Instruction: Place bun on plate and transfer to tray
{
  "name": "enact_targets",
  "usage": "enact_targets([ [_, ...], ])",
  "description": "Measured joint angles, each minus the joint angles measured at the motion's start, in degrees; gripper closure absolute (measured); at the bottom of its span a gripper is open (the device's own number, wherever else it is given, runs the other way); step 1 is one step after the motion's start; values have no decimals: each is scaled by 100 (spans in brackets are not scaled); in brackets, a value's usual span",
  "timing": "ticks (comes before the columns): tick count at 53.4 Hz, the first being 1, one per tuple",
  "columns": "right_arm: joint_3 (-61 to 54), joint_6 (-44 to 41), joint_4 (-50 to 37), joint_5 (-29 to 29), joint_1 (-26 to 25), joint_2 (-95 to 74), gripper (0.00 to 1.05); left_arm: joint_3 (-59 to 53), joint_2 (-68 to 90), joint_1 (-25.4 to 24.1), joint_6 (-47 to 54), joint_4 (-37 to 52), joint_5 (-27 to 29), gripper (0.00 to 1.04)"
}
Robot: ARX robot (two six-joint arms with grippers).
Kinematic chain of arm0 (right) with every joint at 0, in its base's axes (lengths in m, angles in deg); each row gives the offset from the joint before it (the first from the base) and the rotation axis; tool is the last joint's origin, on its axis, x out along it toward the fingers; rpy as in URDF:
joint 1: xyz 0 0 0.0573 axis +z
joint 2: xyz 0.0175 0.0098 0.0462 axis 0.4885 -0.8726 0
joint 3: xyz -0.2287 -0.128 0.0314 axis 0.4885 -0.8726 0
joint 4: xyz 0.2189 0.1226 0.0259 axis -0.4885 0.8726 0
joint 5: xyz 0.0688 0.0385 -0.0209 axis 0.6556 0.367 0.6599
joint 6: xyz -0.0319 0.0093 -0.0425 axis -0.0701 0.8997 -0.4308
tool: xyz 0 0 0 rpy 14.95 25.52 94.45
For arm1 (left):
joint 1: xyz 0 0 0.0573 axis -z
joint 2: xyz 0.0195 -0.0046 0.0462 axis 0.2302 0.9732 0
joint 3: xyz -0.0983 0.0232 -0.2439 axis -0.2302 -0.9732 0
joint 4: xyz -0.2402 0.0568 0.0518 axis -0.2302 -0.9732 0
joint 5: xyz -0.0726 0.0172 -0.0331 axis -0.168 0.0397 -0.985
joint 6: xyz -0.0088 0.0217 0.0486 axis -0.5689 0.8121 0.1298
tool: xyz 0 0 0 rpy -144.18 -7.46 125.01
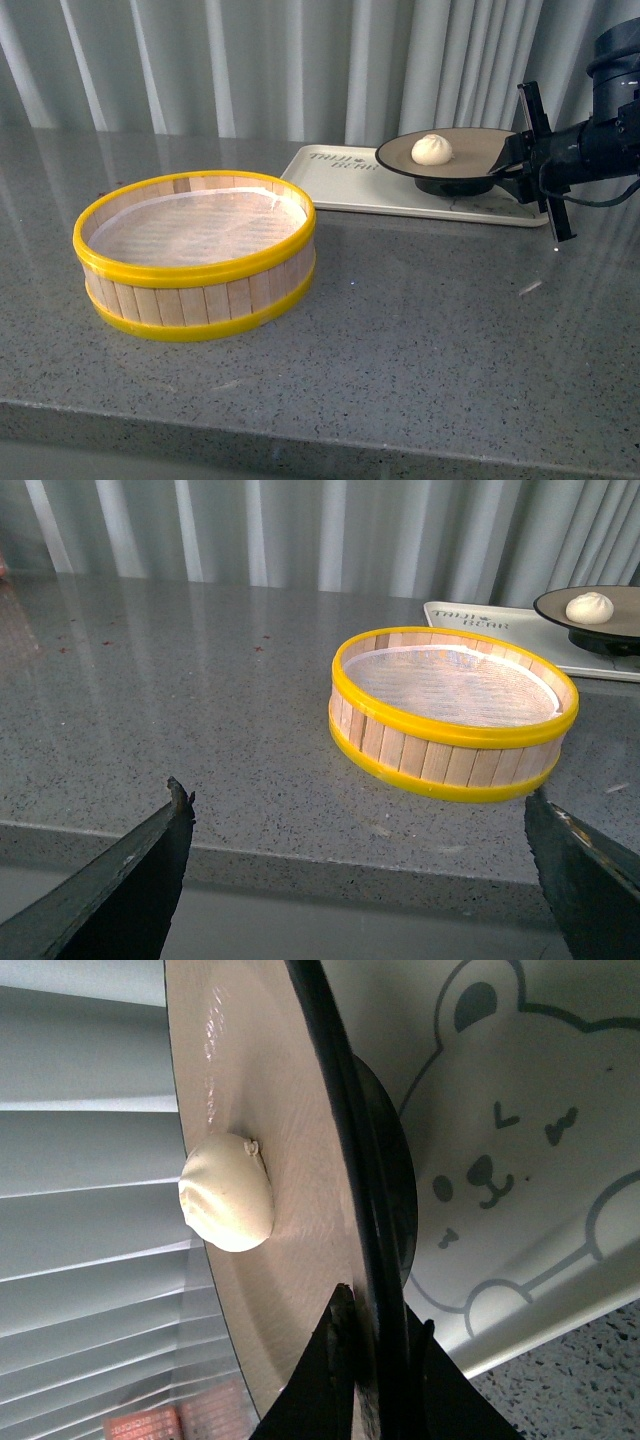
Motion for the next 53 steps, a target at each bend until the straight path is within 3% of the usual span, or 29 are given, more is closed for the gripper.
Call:
enact_targets([
  [28, 243, -118, 175, 42, -31, -190, 100, 0, 0, 0, 0, 0, 0, 7],
  [38, 111, -11, 31, -66, -15, -120, 66, 0, 0, 0, 0, 0, 0, 7],
  [53, -157, 92, -46, -39, -15, 173, 25, 0, 0, 0, 0, 0, 0, 7],
])
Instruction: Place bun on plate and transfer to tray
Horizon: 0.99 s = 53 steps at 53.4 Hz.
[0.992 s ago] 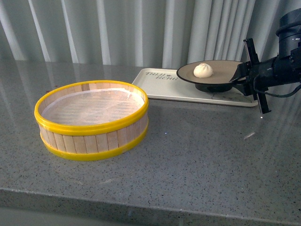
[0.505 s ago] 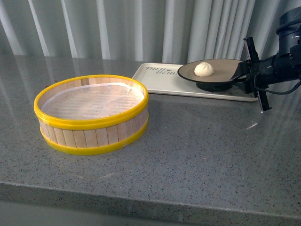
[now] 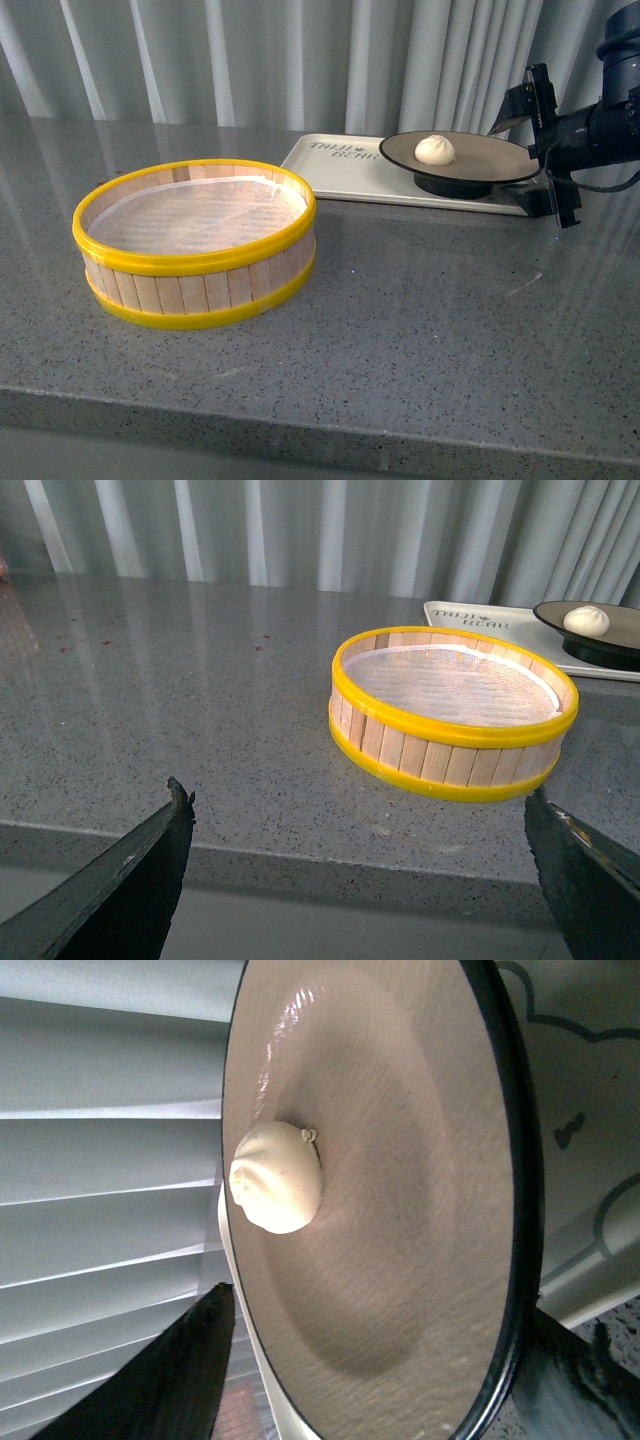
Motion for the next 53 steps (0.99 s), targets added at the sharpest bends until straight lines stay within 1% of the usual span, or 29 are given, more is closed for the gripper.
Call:
enact_targets([
  [1, -9, 4, 0, -2, 0, 9, 24, 0, 0, 0, 0, 0, 0, 7],
  [5, -118, 48, -24, -4, -7, 160, 12, 0, 0, 0, 0, 0, -2, 7],
  [7, -175, 79, -24, -26, -9, 225, 7, 0, 0, 0, 0, 0, 0, 7],
  [8, -195, 85, -24, -33, -9, 251, 6, 0, 0, 0, 0, 0, 0, 7],
  [12, -382, 166, -68, -50, -11, 415, 9, 0, 0, 0, 0, 0, 0, 7],
  [25, -1141, 527, -326, -44, -2, 1075, 8, 0, 0, 0, 0, 0, 0, 7],
  [34, -1843, 754, -501, -37, -11, 1847, 8, 0, 0, 0, 0, 0, 0, 7],
  [38, -2345, 739, -560, -76, -39, 2345, 8, 0, 0, 0, 0, 0, 0, 7],
  [40, -2627, 584, -483, -238, -42, 2636, 8, 0, 0, 0, 0, 0, 0, 7],
  [42, -2927, 153, -245, -511, -31, 2994, 8, 0, 0, 0, 0, 0, 0, 7],
  [44, -3292, -319, -326, -730, -2, 3366, 8, 0, 0, 0, 0, 0, -2, 7],
  [45, -3530, -662, -518, -809, 7, 3587, 8, 0, 0, 0, 0, 0, 0, 7],
  [46, -3628, -839, -599, -811, 9, 3687, 8, 0, 0, 0, 0, 0, 0, 7],
  [47, -3751, -1226, -678, -815, 17, 3853, 8, 0, 0, 0, 0, 0, 0, 7],
  [50, -3797, -1631, -732, -822, 28, 4033, 8, 0, 0, 0, 0, 0, -2, 7],
  [51, -3934, -2146, -1126, -1016, 11, 4065, 12, 0, -2, 0, 0, 0, -2, 7],
  [52, -4094, -2452, -1432, -1121, 2, 4092, 15, 0, -2, 0, 0, 0, -2, 7],
  [53, -4317, -3119, -2002, -1276, 0, 4122, 20, 0, -2, 0, 0, 0, 0, 7],
])
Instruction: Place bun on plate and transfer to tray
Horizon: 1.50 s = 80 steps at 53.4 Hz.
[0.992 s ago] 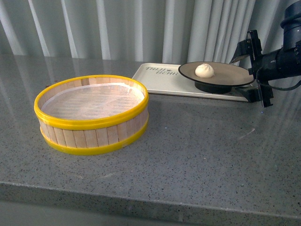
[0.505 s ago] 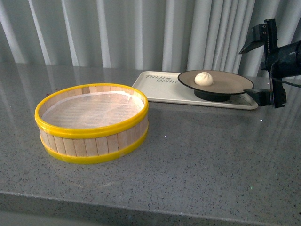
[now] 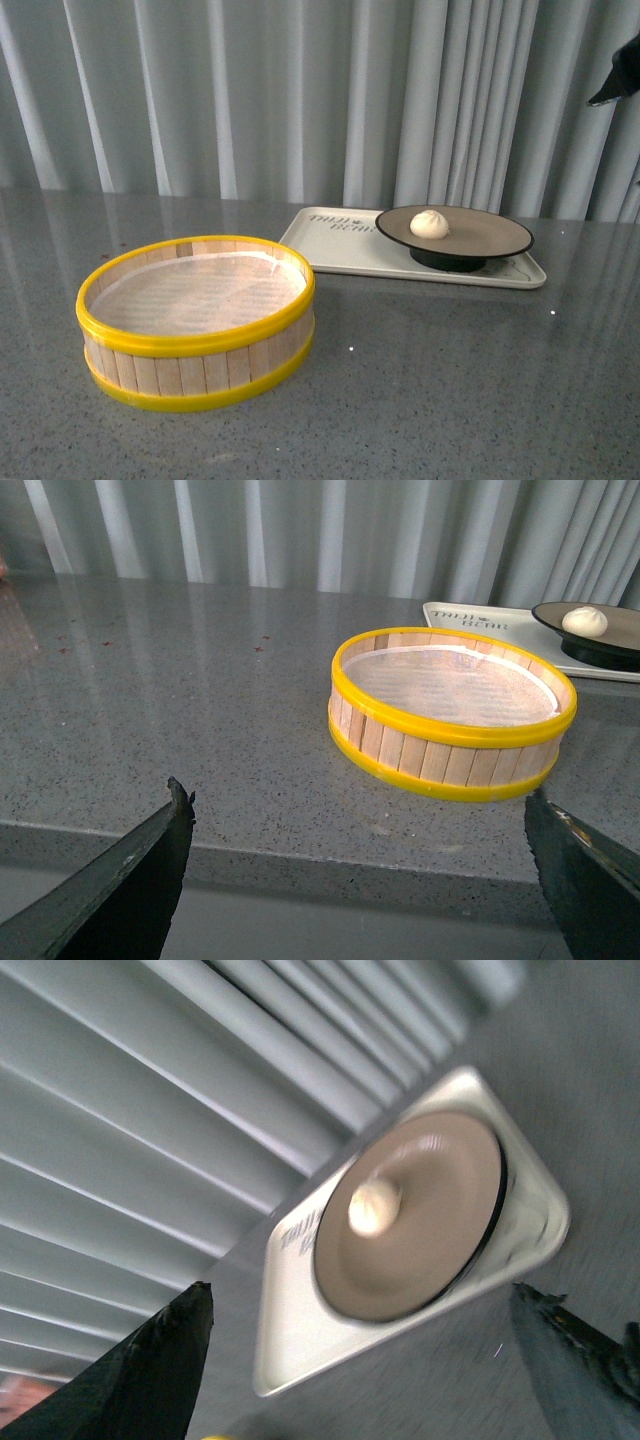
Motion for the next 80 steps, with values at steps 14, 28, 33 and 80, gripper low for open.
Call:
enact_targets([
  [14, -2809, -4275, -2031, -107, -61, 1384, 88, 0, 0, 0, 0, 0, 2, 7],
  [28, -3731, -4400, -2124, -111, -63, 2164, 103, 0, 0, 0, 0, 0, 2, 7],
  [33, -4068, -4411, -2094, -109, -63, 2549, 103, 0, 0, 0, 0, 0, 2, 7],
  [80, -5327, -4424, -424, -109, -63, 5501, 103, 0, 0, 0, 0, 0, 2, 7],
])
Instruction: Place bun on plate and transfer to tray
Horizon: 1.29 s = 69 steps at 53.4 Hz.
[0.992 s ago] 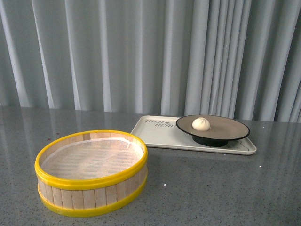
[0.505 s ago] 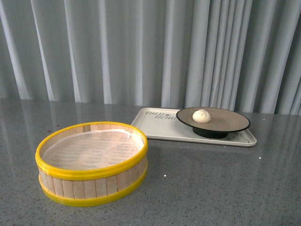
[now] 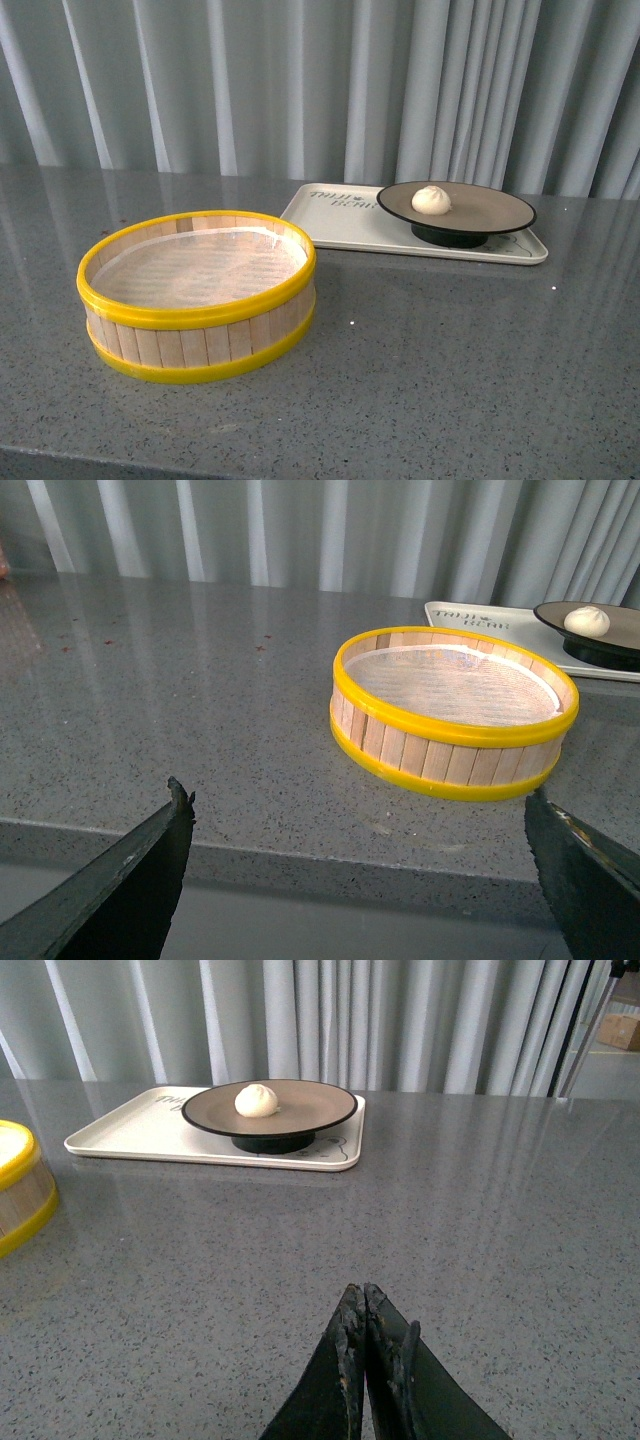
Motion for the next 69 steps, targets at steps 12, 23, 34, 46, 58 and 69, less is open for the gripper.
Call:
enact_targets([
  [12, -2, 0, 651, 0, 0, 697, 103, 0, 0, 0, 0, 0, -2, 7],
  [23, -4, 0, 1220, 0, 0, 1292, 103, 0, 0, 0, 0, 0, 0, 7],
  [34, -4, 0, 1624, 0, 0, 1705, 103, 0, 0, 0, 0, 0, -2, 7],
  [46, -4, 0, 2004, 2, 0, 2087, 103, 0, 0, 0, 0, 0, -2, 7],
  [58, 0, 0, 2500, 0, 0, 2562, 103, 0, 0, 0, 0, 0, 0, 7],
  [69, 0, -4, 3307, 2, 0, 3362, 103, 0, -4, 0, 0, 0, -4, 7],
])
